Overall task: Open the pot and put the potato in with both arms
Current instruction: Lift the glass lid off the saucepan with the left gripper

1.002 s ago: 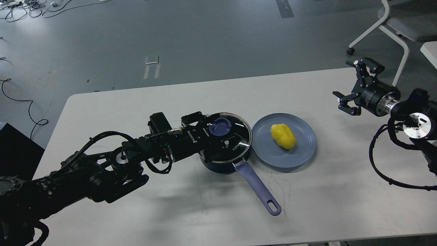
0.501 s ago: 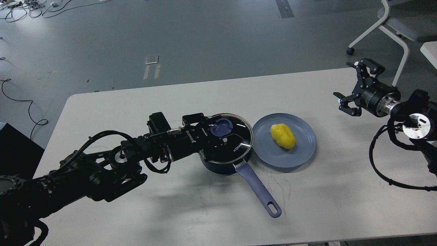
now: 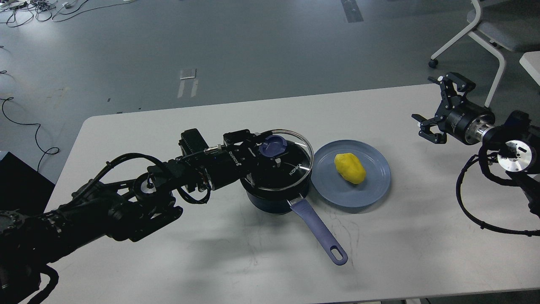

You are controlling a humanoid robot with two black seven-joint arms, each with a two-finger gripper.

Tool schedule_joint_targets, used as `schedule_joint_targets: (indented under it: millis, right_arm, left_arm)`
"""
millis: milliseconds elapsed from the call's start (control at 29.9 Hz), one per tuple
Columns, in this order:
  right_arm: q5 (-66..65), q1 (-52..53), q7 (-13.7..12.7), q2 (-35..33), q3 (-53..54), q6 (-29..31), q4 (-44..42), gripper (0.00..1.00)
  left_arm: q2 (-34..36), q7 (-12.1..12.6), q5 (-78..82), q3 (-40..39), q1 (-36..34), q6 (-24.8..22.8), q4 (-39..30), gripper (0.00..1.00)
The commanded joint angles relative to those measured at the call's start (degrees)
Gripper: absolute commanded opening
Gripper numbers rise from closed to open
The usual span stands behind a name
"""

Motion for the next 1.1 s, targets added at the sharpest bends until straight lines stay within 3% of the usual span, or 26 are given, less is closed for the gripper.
schedule_joint_targets:
  millis: [0,100,468,635,902,1069]
  right_arm:
    - [-0.08,0.00,0.00,0.10,-0.04,0.00,0.00,1.00]
    - [0.00,0.08,0.00,0.28,-1.01,-0.08,0.00,1.00]
    - [0.00,0.26,0.00,0.72,-1.10,-0.43,0.09,1.00]
    - [-0.08,0.17,0.00,0.80,-1.19,-0.52,0.09,1.00]
    - [-0.08,0.61,0.00,0.80,-1.19,-0.52,0.09,1.00]
    - [-0.08,0.88,0.00,0.72,-1.27,-0.52,0.18,1.00]
  left_arm:
    - [1.68,-0.01,-0.91,0.07,-1.14,0.00,-2.70,0.36]
    - [3.79,-0.01,-0.91,-0.36,-1.49,0.00,-5.26,0.36]
    - [14.77,-0.01,-1.00,-0.01,-2.28,0.00,-4.91,0.36]
    - [19.08,-0.01,-1.00,0.08,2.71,0.00,-4.91,0.36]
    - [18.56,-0.01,-2.05,-0.54,10.10,0.00,-1.66,0.36]
    - [17.42,-0.01,-5.83,-0.01,11.08,0.00,1.86,0.36]
